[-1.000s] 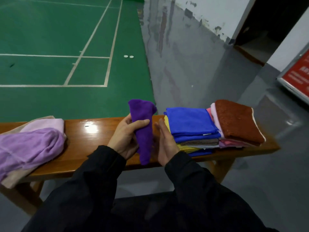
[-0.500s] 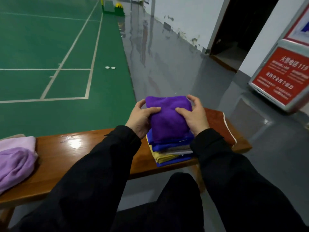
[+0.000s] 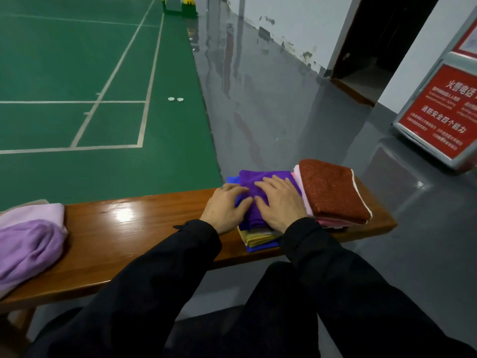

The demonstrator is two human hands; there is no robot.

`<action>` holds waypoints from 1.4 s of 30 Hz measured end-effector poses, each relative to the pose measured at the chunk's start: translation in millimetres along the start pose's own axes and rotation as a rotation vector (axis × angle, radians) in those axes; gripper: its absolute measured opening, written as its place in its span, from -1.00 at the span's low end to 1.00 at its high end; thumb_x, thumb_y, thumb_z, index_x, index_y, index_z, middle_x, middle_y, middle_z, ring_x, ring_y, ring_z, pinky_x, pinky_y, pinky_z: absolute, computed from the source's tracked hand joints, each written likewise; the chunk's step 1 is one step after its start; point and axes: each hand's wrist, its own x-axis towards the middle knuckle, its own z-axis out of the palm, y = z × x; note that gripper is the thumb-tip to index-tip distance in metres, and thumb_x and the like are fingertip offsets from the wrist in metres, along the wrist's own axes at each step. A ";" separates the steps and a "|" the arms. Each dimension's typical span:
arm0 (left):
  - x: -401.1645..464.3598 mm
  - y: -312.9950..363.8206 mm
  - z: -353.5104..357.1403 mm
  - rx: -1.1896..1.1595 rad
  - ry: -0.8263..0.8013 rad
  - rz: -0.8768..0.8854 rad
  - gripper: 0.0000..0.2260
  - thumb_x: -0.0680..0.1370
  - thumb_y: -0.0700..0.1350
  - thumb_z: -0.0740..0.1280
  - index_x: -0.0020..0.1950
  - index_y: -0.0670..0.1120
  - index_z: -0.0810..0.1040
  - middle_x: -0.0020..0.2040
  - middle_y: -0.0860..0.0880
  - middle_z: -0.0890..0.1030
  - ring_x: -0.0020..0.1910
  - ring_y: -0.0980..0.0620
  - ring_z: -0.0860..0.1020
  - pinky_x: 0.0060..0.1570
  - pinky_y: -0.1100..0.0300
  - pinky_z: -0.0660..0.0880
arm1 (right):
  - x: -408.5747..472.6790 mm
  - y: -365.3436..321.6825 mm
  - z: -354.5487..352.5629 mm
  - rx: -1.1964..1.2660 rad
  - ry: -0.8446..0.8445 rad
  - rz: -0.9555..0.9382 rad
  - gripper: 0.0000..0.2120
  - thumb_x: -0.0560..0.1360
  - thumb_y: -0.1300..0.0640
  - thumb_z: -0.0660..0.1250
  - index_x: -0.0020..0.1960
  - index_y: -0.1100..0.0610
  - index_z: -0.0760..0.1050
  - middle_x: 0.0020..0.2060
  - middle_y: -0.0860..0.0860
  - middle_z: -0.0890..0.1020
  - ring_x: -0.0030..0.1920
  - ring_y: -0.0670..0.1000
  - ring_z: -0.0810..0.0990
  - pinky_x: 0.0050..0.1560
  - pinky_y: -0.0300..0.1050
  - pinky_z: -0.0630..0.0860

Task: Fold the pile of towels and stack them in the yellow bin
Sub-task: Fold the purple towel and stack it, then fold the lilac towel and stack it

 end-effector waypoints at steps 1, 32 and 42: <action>-3.6 -0.3 -8.8 -0.113 0.081 -0.038 -0.65 0.61 0.11 0.26 0.26 -0.06 0.62 0.22 -0.12 0.61 0.23 -0.09 0.56 0.27 0.04 0.46 | 0.8 -11.3 -4.1 0.071 0.062 -0.016 -0.67 0.58 0.00 0.30 0.28 0.08 0.60 0.25 0.05 0.64 0.32 0.15 0.53 0.40 0.14 0.40; -246.9 -259.1 -244.5 0.517 0.110 -0.622 -0.62 0.53 0.04 0.33 0.29 -0.10 0.62 0.30 -0.11 0.62 0.23 -0.13 0.58 0.31 0.00 0.49 | -11.9 -226.9 56.9 0.471 -0.429 -0.273 -0.81 0.66 -0.02 0.28 0.22 -0.05 0.59 0.13 -0.18 0.59 0.11 -0.19 0.49 0.04 -0.32 0.36; -209.2 -152.5 -271.8 0.226 0.801 -0.403 -0.87 0.67 -0.20 0.23 0.12 -0.16 0.57 0.01 -0.07 0.62 -0.06 0.05 0.51 -0.03 0.25 0.42 | -16.4 -252.8 36.0 0.718 -0.404 -0.290 -0.77 0.63 0.01 0.34 0.28 -0.06 0.55 0.14 -0.21 0.61 0.12 -0.24 0.56 0.26 -0.17 0.56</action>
